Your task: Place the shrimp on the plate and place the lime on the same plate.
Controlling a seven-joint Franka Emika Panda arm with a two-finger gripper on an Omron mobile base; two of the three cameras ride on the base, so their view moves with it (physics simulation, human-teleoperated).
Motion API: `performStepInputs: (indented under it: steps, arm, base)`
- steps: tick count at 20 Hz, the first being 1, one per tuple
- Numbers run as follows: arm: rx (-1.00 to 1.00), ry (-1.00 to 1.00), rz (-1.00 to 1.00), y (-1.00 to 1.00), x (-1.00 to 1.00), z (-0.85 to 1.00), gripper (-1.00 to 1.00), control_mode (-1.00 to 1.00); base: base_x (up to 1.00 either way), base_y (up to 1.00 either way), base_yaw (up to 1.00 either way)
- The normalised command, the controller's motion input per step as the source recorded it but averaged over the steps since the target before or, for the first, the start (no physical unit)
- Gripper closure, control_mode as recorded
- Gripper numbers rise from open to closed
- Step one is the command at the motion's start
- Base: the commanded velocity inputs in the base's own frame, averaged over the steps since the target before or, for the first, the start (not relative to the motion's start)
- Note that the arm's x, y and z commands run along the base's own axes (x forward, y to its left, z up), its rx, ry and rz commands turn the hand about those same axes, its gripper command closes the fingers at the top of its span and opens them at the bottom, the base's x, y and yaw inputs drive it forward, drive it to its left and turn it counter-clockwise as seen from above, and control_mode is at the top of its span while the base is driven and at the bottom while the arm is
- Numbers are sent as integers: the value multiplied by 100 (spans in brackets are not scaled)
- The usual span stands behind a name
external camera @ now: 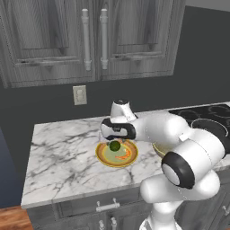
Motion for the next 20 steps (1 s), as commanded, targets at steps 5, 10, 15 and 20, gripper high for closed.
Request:
performStepInputs:
  steps: [5,10,15,20]
  arm:
    - [0,0,-1,-36,-74,38,-100,-100]
    - [0,0,0,-48,-76,40,-100,-100]
    - [0,0,-2,-55,-89,43,-100,-100]
    - [0,0,-8,-49,-95,45,-100,-100]
  base:
    - [0,0,0]
    - [0,0,0]
    - [0,0,0]
    - [0,0,0]
